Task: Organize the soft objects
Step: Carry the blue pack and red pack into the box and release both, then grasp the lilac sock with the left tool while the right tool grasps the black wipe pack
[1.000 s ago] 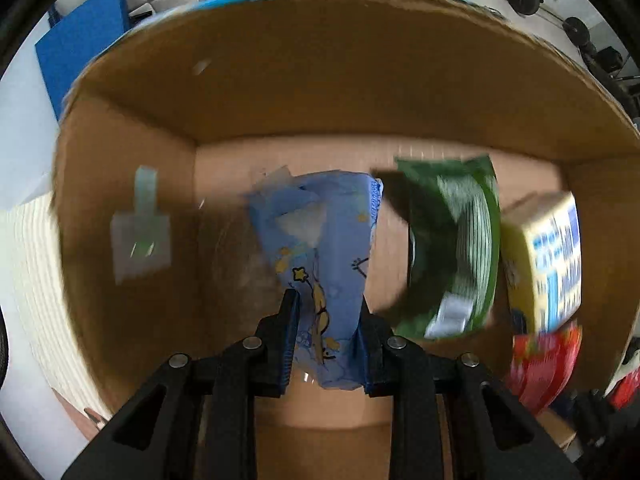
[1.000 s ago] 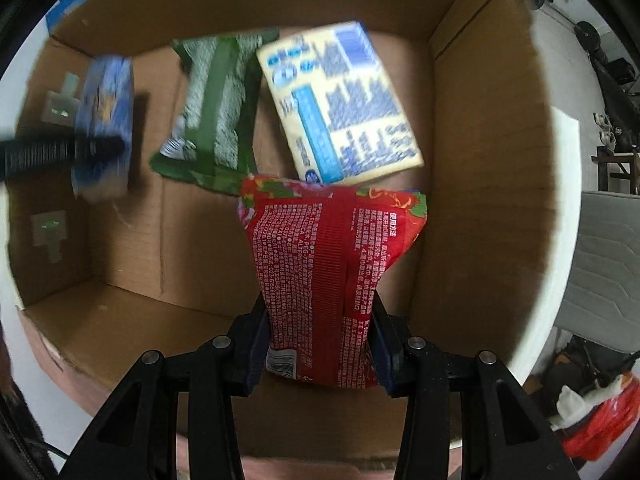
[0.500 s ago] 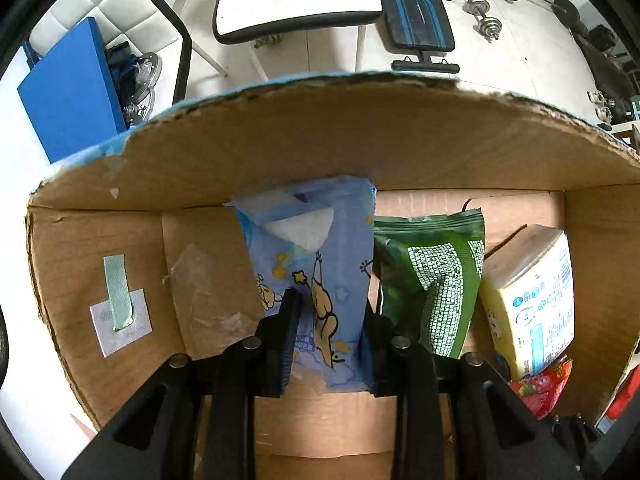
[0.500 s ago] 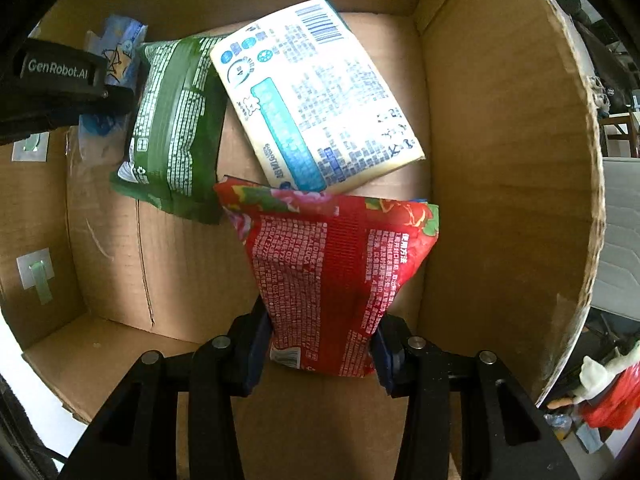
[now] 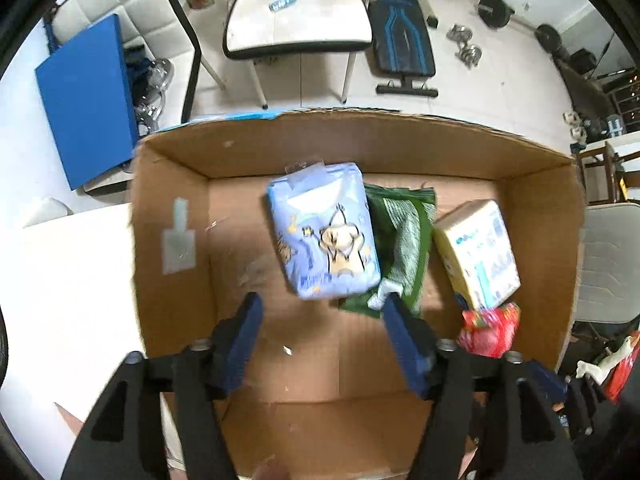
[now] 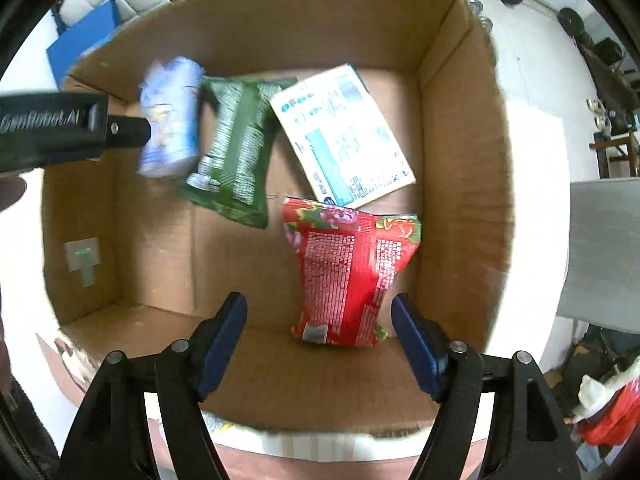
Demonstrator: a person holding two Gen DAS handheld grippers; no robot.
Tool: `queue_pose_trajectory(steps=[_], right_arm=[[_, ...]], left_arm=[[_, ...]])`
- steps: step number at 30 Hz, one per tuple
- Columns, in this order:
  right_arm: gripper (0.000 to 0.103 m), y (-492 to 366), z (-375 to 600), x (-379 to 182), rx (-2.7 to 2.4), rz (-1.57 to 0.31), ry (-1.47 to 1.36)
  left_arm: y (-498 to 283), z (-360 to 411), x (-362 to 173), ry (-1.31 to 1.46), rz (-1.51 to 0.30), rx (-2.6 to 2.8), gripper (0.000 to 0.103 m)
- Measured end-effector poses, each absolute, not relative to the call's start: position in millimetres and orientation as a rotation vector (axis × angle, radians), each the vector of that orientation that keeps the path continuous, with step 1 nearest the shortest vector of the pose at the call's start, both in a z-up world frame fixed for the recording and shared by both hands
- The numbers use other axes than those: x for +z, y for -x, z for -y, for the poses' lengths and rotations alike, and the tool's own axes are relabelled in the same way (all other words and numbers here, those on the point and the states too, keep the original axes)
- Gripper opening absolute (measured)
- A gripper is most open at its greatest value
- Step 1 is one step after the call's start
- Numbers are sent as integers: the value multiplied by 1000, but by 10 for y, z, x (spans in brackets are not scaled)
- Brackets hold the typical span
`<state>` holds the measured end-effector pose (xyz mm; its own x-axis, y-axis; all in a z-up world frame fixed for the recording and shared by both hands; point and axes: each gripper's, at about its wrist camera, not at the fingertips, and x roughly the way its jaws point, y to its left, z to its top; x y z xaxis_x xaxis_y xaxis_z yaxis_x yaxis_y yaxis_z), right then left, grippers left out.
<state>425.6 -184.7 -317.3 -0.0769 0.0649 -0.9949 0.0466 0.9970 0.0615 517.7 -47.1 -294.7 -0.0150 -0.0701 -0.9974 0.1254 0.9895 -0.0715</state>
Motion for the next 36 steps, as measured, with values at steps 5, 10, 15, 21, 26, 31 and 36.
queue_pose_trajectory(steps=[5, 10, 15, 21, 26, 31, 36], right_arm=[[97, -4121, 1833, -2852, 26, -1596, -73], [103, -4038, 1740, -2613, 24, -1533, -78], [103, -3866, 1699, -2396, 12, -1465, -66], [103, -3607, 1703, -2058, -2, -1369, -46], [103, -3389, 1689, -1832, 9, -1316, -47], [103, -3229, 1692, -1650, 27, -1273, -78], [103, -3058, 1790, -1604, 54, -1255, -168]], left_arm=[[-4822, 313, -2637, 40, -1523, -163, 96], [-4473, 192, -2408, 61, -1471, -137, 96], [-4153, 125, -2157, 70, -1398, -119, 96], [-3780, 142, -1812, 18, -1294, -104, 96], [-3525, 139, -1565, 20, -1233, -110, 96], [-3366, 169, -1381, 4, -1179, -106, 96], [-3177, 52, -1351, -42, -1132, -17, 96]])
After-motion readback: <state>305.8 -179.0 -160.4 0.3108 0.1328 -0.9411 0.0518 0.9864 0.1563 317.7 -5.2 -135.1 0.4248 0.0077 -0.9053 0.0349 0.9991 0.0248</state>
